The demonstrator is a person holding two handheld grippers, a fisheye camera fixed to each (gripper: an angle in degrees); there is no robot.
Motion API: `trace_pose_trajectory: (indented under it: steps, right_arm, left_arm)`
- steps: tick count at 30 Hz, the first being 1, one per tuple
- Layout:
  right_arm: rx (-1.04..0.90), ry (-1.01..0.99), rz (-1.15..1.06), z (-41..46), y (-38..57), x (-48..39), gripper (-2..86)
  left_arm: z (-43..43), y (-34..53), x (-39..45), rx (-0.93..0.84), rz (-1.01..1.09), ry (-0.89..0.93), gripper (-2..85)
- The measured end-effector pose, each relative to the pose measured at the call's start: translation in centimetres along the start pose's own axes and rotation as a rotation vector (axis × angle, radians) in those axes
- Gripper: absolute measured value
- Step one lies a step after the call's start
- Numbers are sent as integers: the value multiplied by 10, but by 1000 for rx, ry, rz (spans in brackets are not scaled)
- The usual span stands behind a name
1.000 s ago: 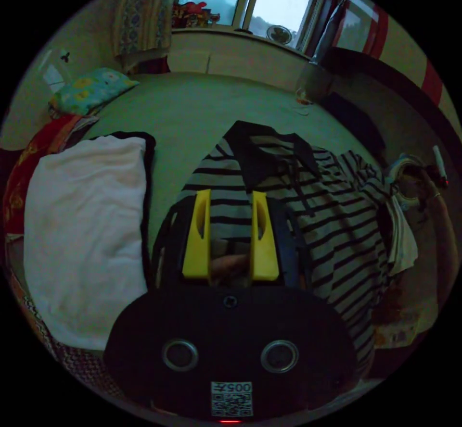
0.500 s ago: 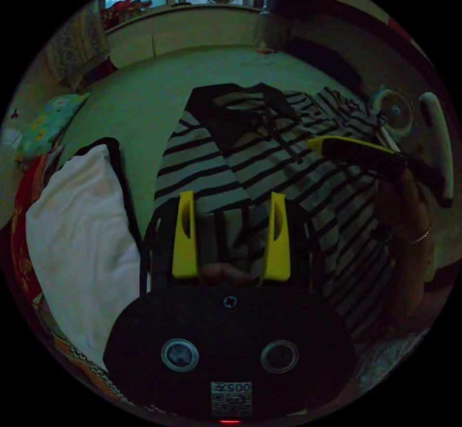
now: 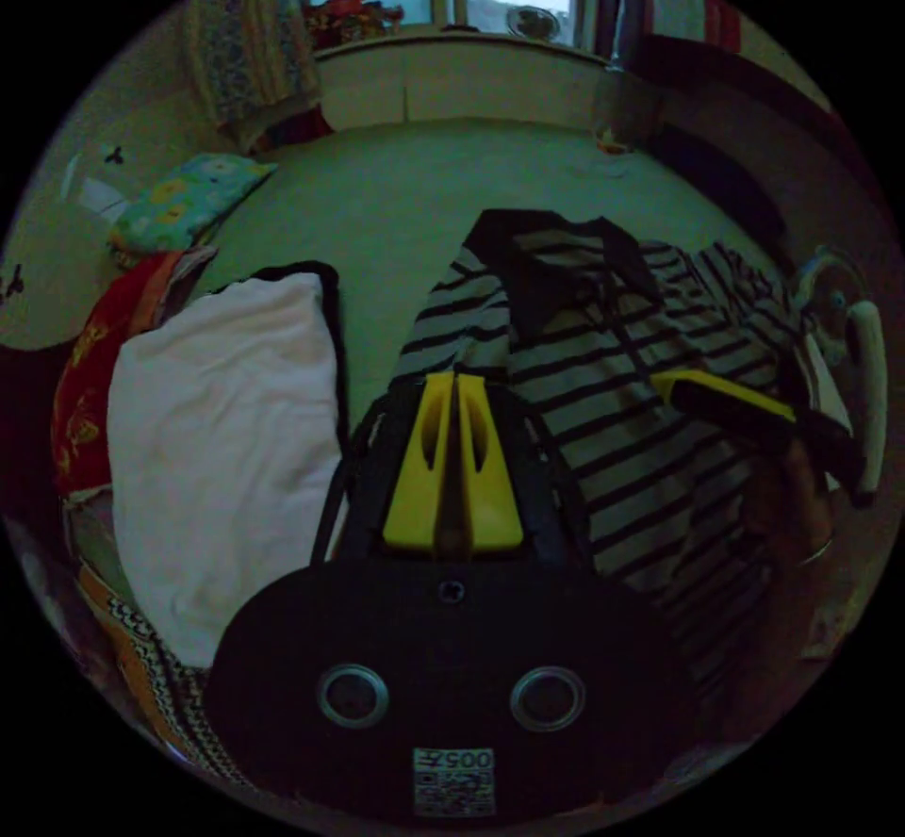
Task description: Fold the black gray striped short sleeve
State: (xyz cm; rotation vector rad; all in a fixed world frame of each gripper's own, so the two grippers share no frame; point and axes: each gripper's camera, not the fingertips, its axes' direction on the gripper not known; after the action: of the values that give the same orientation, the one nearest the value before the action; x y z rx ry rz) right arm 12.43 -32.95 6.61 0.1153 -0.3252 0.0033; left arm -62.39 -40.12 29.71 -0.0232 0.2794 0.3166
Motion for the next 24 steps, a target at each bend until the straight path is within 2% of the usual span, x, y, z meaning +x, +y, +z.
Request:
trace_pose_trajectory:
  steps: [4,7,11,16,20,24]
  right_arm:
    - [-9,-78,-3,10,3,5,74]
    - [-17,-88,-12,17,5,7,74]
    - [-33,-107,-18,25,9,13,73]
    - [-41,-133,-17,32,12,21,72]
    - [-33,-132,-34,36,17,24,72]
    - [-43,-133,-63,41,22,27,73]
  left_arm:
    - [-36,-24,-51,66,-92,-72,4]
    - [-45,-39,-106,22,-218,-42,3]
    - [-55,-36,-168,-52,-386,-151,7]
    - [-89,-15,-165,-5,-265,-66,38]
    - [-87,9,-153,-56,-146,-48,137]
    - [-77,10,-174,-36,-231,-92,164]
